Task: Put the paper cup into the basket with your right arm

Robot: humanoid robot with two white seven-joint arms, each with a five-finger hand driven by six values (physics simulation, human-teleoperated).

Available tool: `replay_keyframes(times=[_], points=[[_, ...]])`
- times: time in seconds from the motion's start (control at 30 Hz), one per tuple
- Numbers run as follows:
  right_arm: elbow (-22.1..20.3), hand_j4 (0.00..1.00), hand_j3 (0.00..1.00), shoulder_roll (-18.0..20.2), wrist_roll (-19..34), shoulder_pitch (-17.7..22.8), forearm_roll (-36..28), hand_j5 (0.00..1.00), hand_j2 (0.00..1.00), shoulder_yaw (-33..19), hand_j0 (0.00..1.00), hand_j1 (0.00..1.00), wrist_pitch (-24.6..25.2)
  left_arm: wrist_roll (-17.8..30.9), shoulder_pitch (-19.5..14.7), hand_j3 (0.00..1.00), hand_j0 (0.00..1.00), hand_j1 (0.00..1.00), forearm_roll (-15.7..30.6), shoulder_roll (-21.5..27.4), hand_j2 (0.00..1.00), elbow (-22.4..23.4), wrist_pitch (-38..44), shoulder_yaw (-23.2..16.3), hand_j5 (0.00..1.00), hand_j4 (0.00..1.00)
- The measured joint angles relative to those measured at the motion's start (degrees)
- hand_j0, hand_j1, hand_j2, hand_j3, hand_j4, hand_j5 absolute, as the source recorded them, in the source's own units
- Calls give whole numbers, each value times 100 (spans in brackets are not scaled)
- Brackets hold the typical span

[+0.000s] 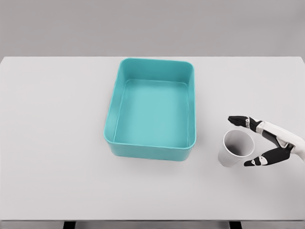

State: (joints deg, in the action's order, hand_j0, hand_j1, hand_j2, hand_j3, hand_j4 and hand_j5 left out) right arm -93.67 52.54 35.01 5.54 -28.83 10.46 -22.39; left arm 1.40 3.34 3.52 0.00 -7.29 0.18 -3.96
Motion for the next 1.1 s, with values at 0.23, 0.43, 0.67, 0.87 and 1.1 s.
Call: replay_keyframes(times=[0.23, 0.43, 0.67, 0.87, 1.1], points=[[-20, 100, 100, -82, 0, -97, 47, 100, 100, 53, 100, 100, 10, 0, 0, 100, 100, 100, 0, 0, 100, 0, 0, 0, 100, 100], [-48, 100, 100, -115, 0, -132, 73, 100, 100, 91, 100, 100, 33, 0, 0, 100, 100, 100, 0, 0, 100, 0, 0, 0, 100, 100], [-83, 100, 100, -114, 0, -132, 76, 100, 100, 140, 100, 100, 43, 0, 0, 100, 100, 100, 0, 0, 100, 0, 0, 0, 100, 100], [-108, 82, 82, -112, 0, -114, 81, 82, 82, 155, 82, 82, 43, 0, 0, 100, 100, 100, 0, 0, 100, 0, 0, 0, 100, 100], [-170, 70, 70, -110, -1, -105, 80, 70, 70, 157, 70, 70, 43, 0, 0, 100, 100, 100, 0, 0, 100, 0, 0, 0, 100, 100]])
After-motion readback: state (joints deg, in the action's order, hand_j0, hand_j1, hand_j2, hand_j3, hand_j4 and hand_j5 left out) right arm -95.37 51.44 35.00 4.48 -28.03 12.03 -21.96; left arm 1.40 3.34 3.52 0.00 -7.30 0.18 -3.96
